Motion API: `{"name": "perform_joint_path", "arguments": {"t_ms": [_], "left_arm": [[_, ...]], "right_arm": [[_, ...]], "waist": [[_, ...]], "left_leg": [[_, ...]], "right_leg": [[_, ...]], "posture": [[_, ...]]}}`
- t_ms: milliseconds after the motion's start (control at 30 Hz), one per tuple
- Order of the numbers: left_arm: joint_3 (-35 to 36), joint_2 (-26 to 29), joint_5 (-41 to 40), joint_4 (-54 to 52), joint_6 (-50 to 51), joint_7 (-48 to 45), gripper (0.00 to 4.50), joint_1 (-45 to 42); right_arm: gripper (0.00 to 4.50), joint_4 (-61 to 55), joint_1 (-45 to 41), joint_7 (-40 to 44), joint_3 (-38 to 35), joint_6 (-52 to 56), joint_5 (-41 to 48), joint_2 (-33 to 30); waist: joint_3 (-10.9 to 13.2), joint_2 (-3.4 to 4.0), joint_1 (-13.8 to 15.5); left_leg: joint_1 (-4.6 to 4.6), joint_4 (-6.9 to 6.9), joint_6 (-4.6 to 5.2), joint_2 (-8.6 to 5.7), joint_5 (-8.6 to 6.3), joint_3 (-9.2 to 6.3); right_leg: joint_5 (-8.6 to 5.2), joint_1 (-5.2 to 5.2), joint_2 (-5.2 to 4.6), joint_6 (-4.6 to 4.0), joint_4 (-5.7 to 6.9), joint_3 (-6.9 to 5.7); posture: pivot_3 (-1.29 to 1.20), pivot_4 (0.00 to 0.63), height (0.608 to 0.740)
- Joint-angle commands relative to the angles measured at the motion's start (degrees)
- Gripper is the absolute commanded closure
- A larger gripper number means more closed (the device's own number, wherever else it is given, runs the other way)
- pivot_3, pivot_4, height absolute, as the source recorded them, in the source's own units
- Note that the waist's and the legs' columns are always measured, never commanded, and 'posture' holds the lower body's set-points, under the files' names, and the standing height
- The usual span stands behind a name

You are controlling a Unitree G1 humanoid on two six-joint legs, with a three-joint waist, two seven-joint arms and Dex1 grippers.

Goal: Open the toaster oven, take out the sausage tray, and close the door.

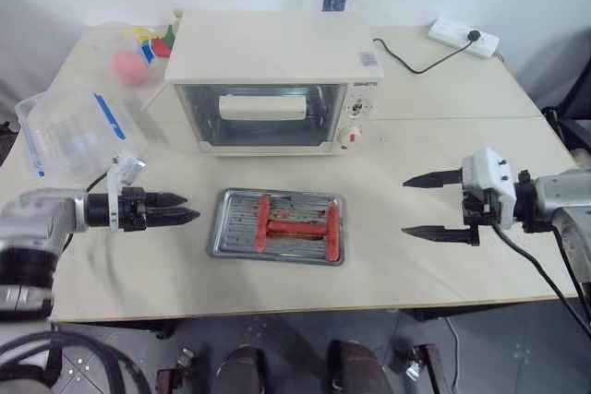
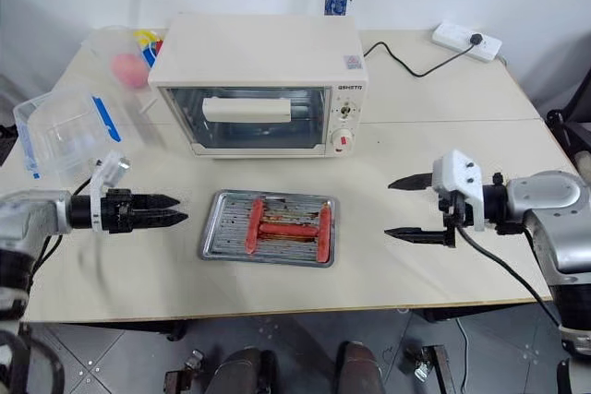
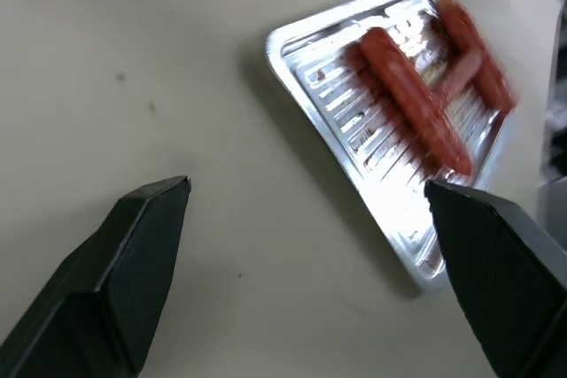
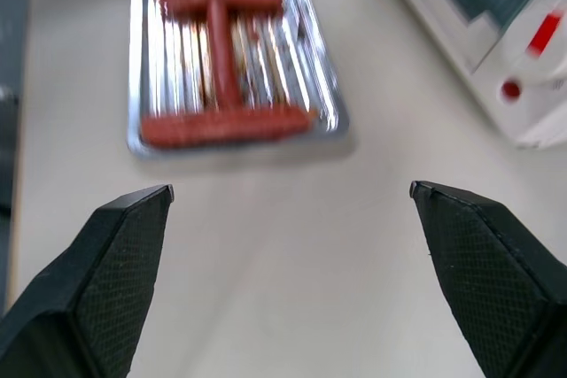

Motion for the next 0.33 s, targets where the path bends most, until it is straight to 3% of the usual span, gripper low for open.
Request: {"name": "perform_joint_path", "arguments": {"t_ms": [33, 133, 333], "left_arm": [[4.9, -0.7, 1.7, -3.3, -13.3, 0.9, 0.01, 3.9], [9.0, -2.3, -2.0, -5.3, -18.0, -2.8, 0.01, 8.8], [9.5, 0.4, -1.0, -5.5, -20.3, -7.3, 0.01, 15.4]], "right_arm": [[0.0, 0.5, 0.5, 0.3, -0.3, -3.3, -1.4, -0.1], [0.0, 1.1, 1.7, -1.5, -0.2, -4.6, -2.6, 0.6], [0.0, -0.9, 7.8, -6.7, -2.2, -4.3, -2.8, 1.9]], "waist": [[0.0, 0.0, 0.2], [0.0, 0.01, 0.2], [0.0, 0.03, 0.3]], "left_leg": [[0.0, 0.0, 0.01, 0.0, 0.0, 0.01], [0.02, 0.01, 0.02, 0.0, -0.01, 0.06], [0.05, -0.02, 0.03, 0.01, -0.02, 0.06]], "right_leg": [[0.0, 0.0, 0.0, 0.0, 0.01, 0.0], [0.0, 0.0, 0.0, 0.0, -0.01, 0.0], [0.0, 0.0, 0.0, 0.0, 0.03, -0.03]], "posture": [[0.0, 0.15, 0.74], [0.0, 0.15, 0.74], [0.0, 0.15, 0.74]]}}
